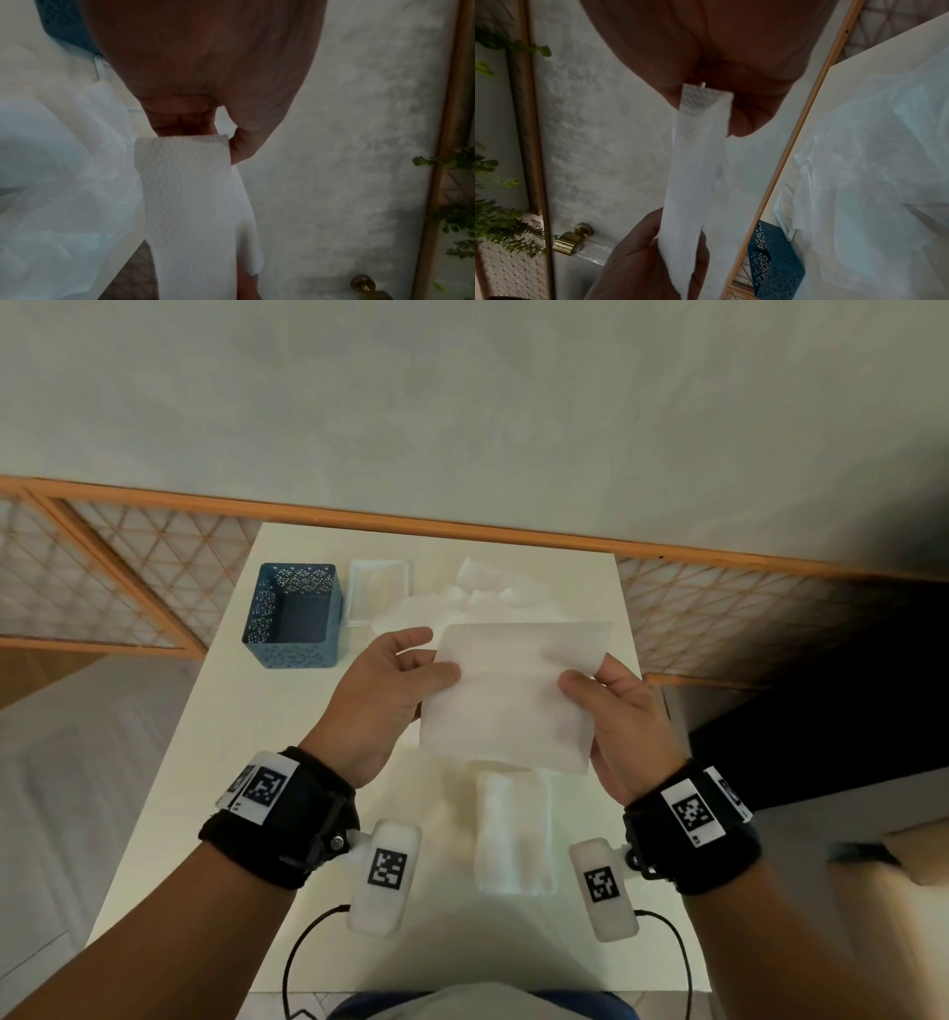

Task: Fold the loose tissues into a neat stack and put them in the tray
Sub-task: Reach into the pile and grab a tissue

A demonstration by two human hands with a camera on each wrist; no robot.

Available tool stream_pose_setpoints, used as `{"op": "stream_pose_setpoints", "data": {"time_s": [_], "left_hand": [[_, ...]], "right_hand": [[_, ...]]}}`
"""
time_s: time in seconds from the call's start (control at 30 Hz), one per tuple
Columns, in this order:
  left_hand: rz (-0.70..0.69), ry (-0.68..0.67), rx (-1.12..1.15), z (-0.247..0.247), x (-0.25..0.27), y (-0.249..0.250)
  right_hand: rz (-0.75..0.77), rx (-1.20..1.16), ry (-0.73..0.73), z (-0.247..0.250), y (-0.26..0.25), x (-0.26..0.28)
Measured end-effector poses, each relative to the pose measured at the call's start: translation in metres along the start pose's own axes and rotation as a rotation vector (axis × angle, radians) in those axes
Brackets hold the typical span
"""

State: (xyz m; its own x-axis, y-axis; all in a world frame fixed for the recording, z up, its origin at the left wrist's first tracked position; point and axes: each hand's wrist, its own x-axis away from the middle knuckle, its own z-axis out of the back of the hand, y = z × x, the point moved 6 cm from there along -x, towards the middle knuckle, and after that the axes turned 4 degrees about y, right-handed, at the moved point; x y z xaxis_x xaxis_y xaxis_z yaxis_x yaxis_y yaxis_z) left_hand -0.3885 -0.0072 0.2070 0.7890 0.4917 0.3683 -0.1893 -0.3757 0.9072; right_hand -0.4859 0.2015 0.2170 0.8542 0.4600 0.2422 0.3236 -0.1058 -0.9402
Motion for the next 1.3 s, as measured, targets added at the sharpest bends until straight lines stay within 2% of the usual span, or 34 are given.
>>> {"op": "stream_pose_setpoints", "data": {"time_s": [0.13,0.23,0.37,0.53,0.7,0.8,0.93,1.0,1.17,1.3], "left_hand": [[-0.006,-0.091,-0.059,-0.004,0.006,0.008],[-0.045,-0.151,-0.117,-0.005,0.011,0.012],[-0.090,-0.162,-0.119,-0.003,0.015,0.018],[-0.177,-0.200,-0.210,-0.003,0.018,0.021],[-0.173,-0.229,-0.215,-0.003,0.019,0.022],[-0.121,-0.168,-0.159,-0.001,0.019,0.021],[0.088,-0.109,0.030,0.004,0.014,0.011],[0.141,-0.107,-0.004,0.004,0.014,0.005],[-0.023,-0.113,-0.185,-0.001,0.014,0.002],[-0.063,-0.132,-0.228,0.001,0.012,0.003]], "right_hand": [[0.042,-0.026,-0.024,0.001,-0.007,0.002],[0.063,0.052,-0.009,0.005,-0.009,0.003],[0.106,0.102,0.009,0.011,-0.011,0.003],[0.126,0.086,-0.066,0.003,-0.016,0.007],[0.124,0.046,-0.095,0.003,-0.015,0.006],[0.110,0.058,-0.038,0.006,-0.014,0.006],[0.121,0.059,-0.014,0.006,-0.012,0.006],[0.122,0.076,-0.003,0.007,-0.011,0.005],[0.123,0.102,-0.002,0.004,-0.011,0.010],[-0.037,0.075,0.117,0.009,-0.009,0.007]]}}
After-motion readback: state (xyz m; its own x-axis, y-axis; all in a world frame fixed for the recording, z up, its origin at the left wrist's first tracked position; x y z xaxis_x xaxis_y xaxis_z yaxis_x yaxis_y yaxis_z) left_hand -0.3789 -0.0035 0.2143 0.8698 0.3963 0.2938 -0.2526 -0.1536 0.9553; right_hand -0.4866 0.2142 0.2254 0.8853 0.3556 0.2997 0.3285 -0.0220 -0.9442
